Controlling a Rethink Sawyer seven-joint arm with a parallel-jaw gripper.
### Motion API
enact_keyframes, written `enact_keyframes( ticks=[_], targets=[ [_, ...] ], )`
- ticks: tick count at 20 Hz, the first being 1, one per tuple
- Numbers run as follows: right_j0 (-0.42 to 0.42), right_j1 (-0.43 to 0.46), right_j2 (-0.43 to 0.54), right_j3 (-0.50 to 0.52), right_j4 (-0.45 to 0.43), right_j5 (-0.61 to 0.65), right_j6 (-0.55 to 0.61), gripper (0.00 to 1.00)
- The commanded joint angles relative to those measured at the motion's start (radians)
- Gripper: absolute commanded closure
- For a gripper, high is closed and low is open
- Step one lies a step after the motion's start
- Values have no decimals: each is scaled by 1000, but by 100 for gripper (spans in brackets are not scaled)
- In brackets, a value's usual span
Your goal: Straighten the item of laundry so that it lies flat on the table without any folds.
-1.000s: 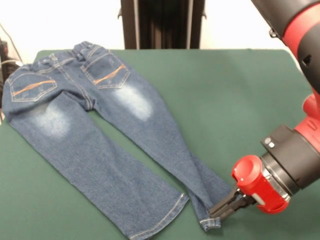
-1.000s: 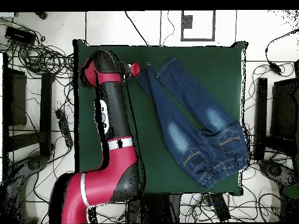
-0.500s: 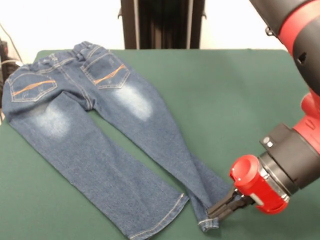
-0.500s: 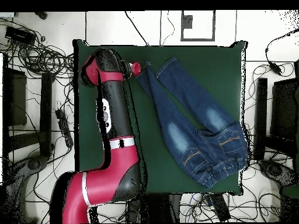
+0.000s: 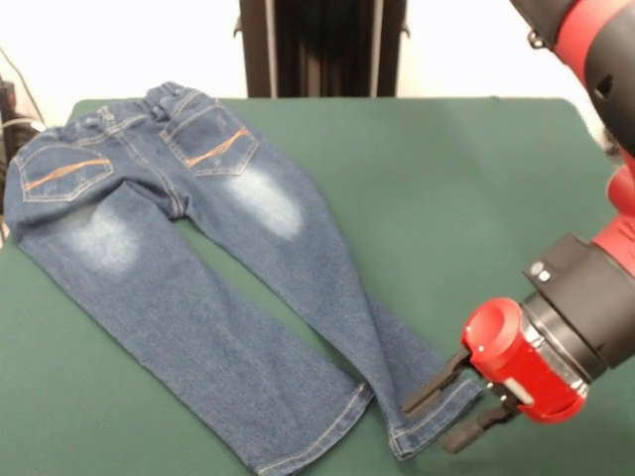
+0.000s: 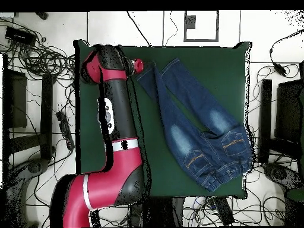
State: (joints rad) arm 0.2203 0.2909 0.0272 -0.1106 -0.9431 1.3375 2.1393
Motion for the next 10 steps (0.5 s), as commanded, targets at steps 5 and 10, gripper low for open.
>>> enact_keyframes(
  ticks=[5,10],
  targets=[
    [10,3,78,151,55,-50,100,0],
    [2,-53,75,202,121,-41,52,0]
  ],
)
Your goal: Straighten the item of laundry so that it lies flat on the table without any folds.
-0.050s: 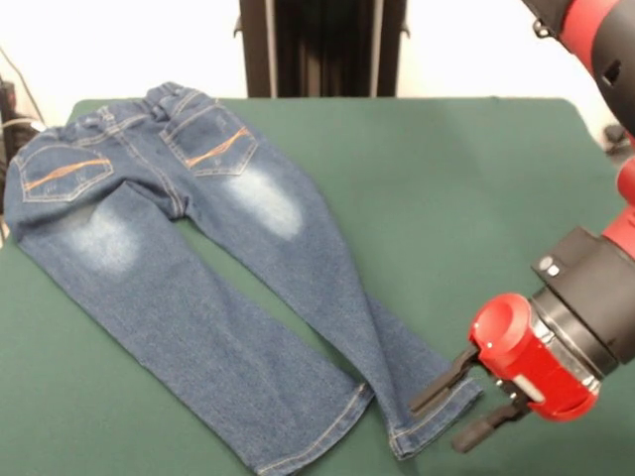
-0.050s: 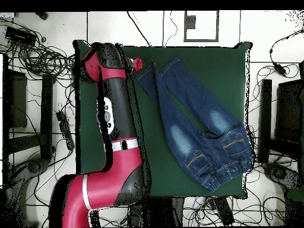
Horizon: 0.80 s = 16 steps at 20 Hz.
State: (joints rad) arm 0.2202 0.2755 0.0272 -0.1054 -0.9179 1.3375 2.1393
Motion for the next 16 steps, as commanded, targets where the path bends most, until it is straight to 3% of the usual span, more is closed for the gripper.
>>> enact_keyframes(
  ticks=[1,4,7,11,16],
  targets=[
    [0,-51,75,211,114,-41,44,0],
    [-21,-86,90,260,188,-46,0,0],
    [-72,-147,142,345,335,-3,-203,0],
    [-122,-235,173,403,483,105,-372,0],
    [-140,-293,138,385,533,223,-457,0]
  ],
)
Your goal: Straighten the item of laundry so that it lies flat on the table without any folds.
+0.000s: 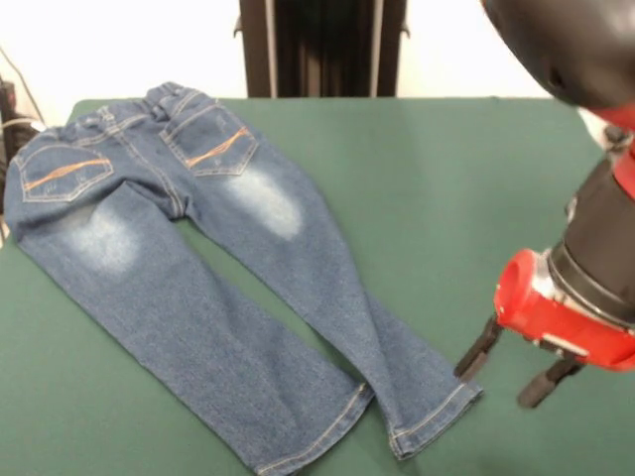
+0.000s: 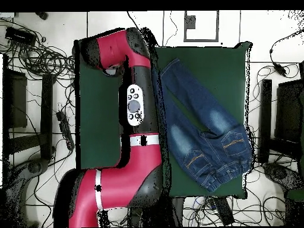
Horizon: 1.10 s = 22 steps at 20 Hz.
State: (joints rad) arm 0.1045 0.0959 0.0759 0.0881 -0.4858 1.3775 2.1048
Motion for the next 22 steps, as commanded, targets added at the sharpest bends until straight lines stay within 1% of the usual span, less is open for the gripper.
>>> enact_keyframes(
  ticks=[1,4,7,11,14,15,17,22],
  targets=[
    [-26,-115,79,177,99,201,-439,0],
    [-35,-91,81,117,88,239,-462,0],
    [-46,-55,97,46,44,277,-487,0],
    [-59,-34,135,-5,1,314,-495,0],
    [-83,-31,212,3,5,331,-486,0],
    [-101,-35,257,25,31,324,-474,0],
    [-122,-42,317,50,57,308,-470,0],
    [-145,-49,410,68,12,293,-459,0]
  ],
)
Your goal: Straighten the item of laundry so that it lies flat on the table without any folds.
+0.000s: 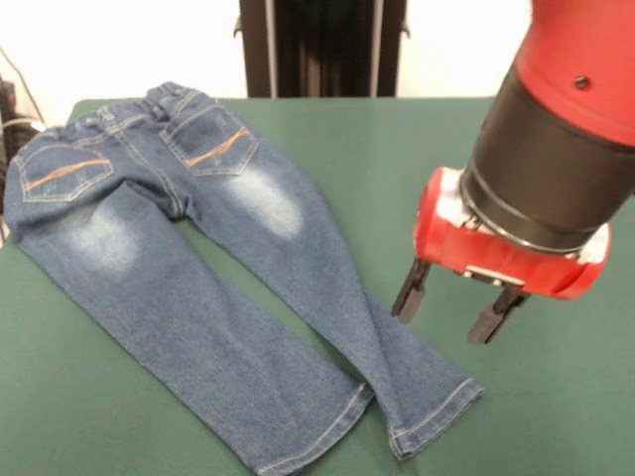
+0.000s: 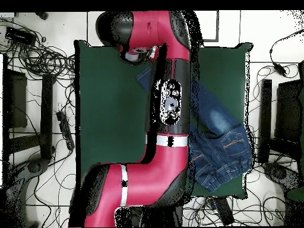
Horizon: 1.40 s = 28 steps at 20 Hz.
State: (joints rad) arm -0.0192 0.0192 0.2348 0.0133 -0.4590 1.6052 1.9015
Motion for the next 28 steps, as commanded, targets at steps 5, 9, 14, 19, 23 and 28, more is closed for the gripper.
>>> enact_keyframes(
  ticks=[5,9,14,19,23,28],
  targets=[
    [-40,29,320,154,-63,46,-259,0],
    [-53,31,369,161,-104,36,-252,0],
    [-61,39,415,161,-178,25,-259,0],
    [-76,45,476,168,-233,11,-262,0],
    [-84,51,509,178,-262,-18,-263,0],
    [-92,53,521,194,-276,-37,-264,0]
  ],
)
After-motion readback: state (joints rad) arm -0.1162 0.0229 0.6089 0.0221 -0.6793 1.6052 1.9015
